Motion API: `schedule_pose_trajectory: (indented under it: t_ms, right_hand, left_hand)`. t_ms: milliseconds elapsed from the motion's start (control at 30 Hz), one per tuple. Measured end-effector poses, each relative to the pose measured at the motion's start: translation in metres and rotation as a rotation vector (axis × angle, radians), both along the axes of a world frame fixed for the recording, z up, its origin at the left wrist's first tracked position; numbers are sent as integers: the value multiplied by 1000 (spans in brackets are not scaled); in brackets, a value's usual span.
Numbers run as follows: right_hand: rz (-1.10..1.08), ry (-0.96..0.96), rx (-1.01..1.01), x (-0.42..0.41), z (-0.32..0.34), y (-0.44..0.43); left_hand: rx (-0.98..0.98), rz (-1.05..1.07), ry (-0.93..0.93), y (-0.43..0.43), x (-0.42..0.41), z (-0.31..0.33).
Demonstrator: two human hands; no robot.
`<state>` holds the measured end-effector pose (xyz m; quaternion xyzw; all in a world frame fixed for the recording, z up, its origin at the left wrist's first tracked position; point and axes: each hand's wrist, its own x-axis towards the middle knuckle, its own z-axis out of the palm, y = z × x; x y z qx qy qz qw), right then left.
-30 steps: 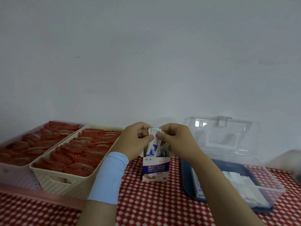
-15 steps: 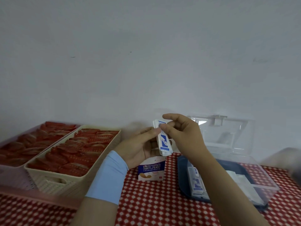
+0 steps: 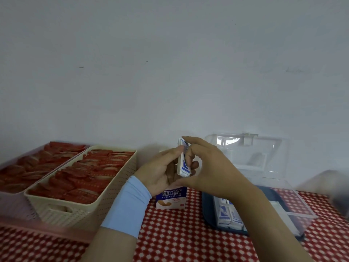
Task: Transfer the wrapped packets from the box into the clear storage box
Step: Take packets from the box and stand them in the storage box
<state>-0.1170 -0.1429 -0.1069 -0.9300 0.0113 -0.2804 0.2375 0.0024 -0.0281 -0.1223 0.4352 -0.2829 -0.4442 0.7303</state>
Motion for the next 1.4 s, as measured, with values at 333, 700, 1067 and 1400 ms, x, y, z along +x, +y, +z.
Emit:
schedule_pose_trajectory:
  t_ms: [333, 700, 1067, 1400]
  right_hand:
    - [65, 0, 194, -2, -1, 1]
    - [50, 142, 496, -8, 24, -25]
    - [10, 221, 382, -52, 53, -55]
    - [-150, 388, 288, -123, 85, -107]
  left_hand:
    - [-7, -71, 3, 2, 2, -3]
    - [41, -155, -140, 6, -7, -1]
    - [62, -174, -153, -12, -47, 8]
    - [96, -154, -105, -72, -115, 18]
